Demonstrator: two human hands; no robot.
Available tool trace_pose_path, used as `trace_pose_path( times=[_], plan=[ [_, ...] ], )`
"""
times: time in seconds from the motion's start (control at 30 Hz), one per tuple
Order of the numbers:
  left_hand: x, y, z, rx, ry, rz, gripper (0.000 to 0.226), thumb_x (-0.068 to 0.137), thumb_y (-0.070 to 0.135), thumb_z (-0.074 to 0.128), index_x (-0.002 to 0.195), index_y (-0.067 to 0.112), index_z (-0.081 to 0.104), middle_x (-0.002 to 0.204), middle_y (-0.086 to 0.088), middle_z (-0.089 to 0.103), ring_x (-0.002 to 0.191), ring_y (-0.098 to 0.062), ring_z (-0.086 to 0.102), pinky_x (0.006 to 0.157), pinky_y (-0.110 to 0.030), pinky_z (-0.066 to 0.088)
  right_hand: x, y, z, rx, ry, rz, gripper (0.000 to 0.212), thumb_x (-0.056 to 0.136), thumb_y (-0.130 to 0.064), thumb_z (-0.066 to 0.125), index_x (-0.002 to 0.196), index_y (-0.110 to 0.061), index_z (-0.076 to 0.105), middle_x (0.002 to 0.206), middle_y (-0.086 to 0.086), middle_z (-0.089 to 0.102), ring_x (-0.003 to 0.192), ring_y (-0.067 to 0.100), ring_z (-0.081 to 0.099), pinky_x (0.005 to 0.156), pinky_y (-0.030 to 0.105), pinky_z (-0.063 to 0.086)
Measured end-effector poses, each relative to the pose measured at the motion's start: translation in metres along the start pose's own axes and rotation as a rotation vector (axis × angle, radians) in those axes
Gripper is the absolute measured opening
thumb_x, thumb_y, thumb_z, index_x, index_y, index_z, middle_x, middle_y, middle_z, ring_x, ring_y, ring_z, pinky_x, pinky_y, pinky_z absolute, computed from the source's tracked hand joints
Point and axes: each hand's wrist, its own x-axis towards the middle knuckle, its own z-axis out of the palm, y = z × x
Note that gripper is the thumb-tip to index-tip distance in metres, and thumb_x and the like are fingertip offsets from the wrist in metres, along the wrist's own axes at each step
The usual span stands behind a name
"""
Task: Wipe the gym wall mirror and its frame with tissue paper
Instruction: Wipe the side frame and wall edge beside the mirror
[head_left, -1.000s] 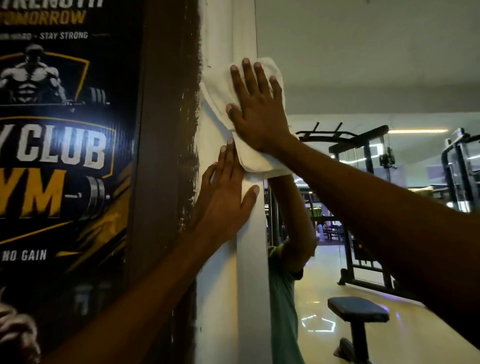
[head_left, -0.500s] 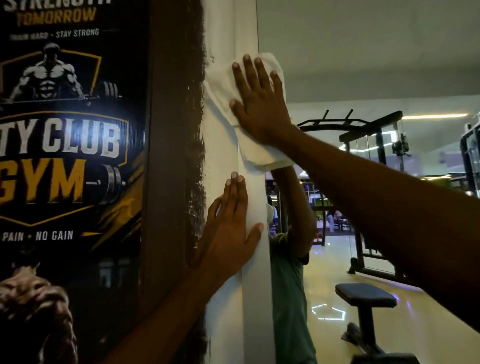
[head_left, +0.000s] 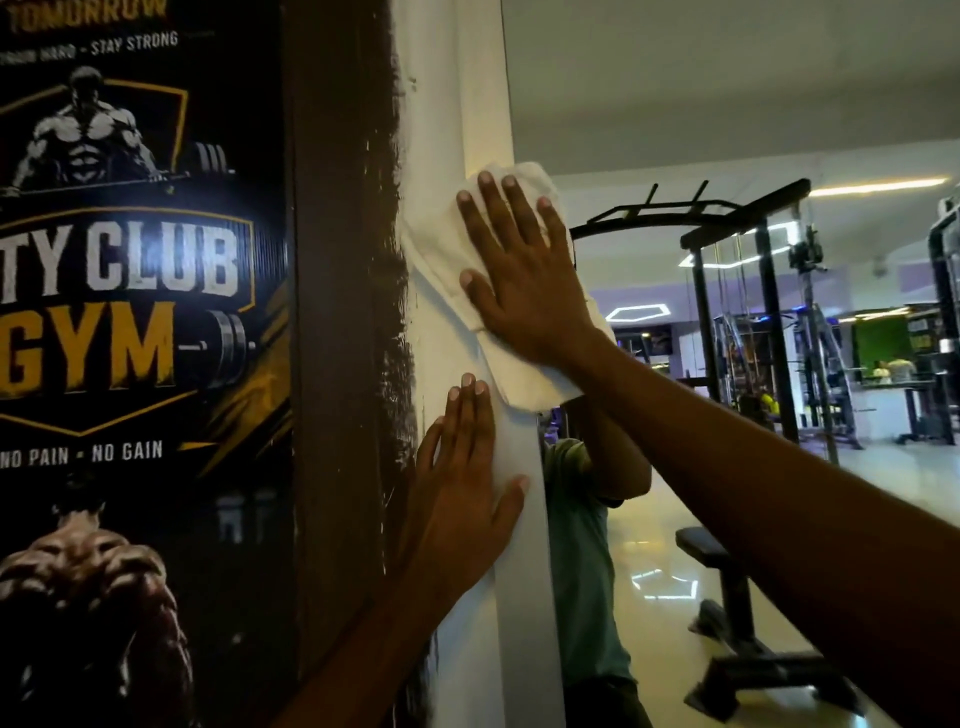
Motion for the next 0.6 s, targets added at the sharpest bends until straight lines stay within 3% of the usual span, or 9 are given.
trace_pose_path(
  times=[0.1, 0.23, 0.3, 0.4, 0.53, 0.6],
  plan=[
    [-0.003, -0.004, 0.004, -0.003, 0.01, 0.009, 0.089, 0.098, 0.065, 0.027, 0.158, 0.031, -0.028, 0.172, -0.001, -0.009, 0.157, -0.009, -0.014, 0.126, -0.027, -0.008, -0.026, -0.011, 0.008, 0.007, 0.038, 0.03, 0.072, 0.106, -0.046, 0.032, 0.167, -0.011, 0.016, 0.174, 0.017, 0.008, 0.162, 0.034, 0.004, 0.128, 0.058, 0.007],
    [-0.025, -0.008, 0.015, 0.08, 0.037, 0.058, 0.085, 0.098, 0.058, 0.039, 0.161, 0.007, 0.016, 0.167, -0.016, 0.022, 0.157, -0.026, 0.014, 0.125, -0.043, 0.012, -0.097, -0.026, 0.01, 0.039, -0.002, -0.019, 0.072, 0.107, -0.047, 0.03, 0.167, -0.011, 0.016, 0.175, 0.016, 0.005, 0.162, 0.032, 0.001, 0.129, 0.059, 0.005],
    [-0.035, -0.009, 0.017, 0.091, 0.034, 0.068, 0.084, 0.098, 0.058, 0.04, 0.16, 0.003, 0.024, 0.166, -0.017, 0.024, 0.157, -0.028, 0.017, 0.125, -0.044, 0.014, -0.118, -0.032, 0.009, 0.045, -0.008, -0.024, 0.07, 0.107, -0.045, 0.032, 0.166, -0.01, 0.019, 0.174, 0.016, 0.007, 0.162, 0.032, 0.002, 0.129, 0.059, 0.005],
    [-0.038, -0.008, 0.015, 0.086, 0.026, 0.064, 0.086, 0.098, 0.06, 0.039, 0.161, 0.005, 0.019, 0.167, -0.018, 0.024, 0.157, -0.028, 0.015, 0.126, -0.045, 0.012, -0.116, -0.03, 0.008, 0.045, -0.039, -0.042, 0.072, 0.106, -0.047, 0.034, 0.166, -0.009, 0.021, 0.174, 0.019, 0.009, 0.162, 0.034, 0.005, 0.128, 0.06, 0.006],
    [-0.039, -0.01, 0.01, 0.004, -0.019, 0.053, 0.09, 0.097, 0.06, 0.039, 0.163, 0.019, -0.006, 0.172, -0.007, 0.004, 0.159, -0.013, -0.007, 0.126, -0.033, 0.0, -0.087, -0.02, 0.005, 0.042, -0.057, -0.047, 0.073, 0.106, -0.049, 0.034, 0.165, -0.008, 0.023, 0.173, 0.021, 0.012, 0.161, 0.036, 0.008, 0.128, 0.06, 0.006],
    [-0.044, -0.016, 0.002, -0.045, -0.002, 0.06, 0.081, 0.099, 0.052, 0.038, 0.163, 0.018, 0.001, 0.171, -0.004, 0.007, 0.159, -0.015, 0.0, 0.125, -0.035, 0.005, -0.089, -0.024, 0.004, 0.039, -0.049, -0.002, 0.072, 0.107, -0.048, 0.035, 0.165, -0.008, 0.021, 0.173, 0.021, 0.012, 0.161, 0.036, 0.007, 0.128, 0.059, 0.005]
  ],
)
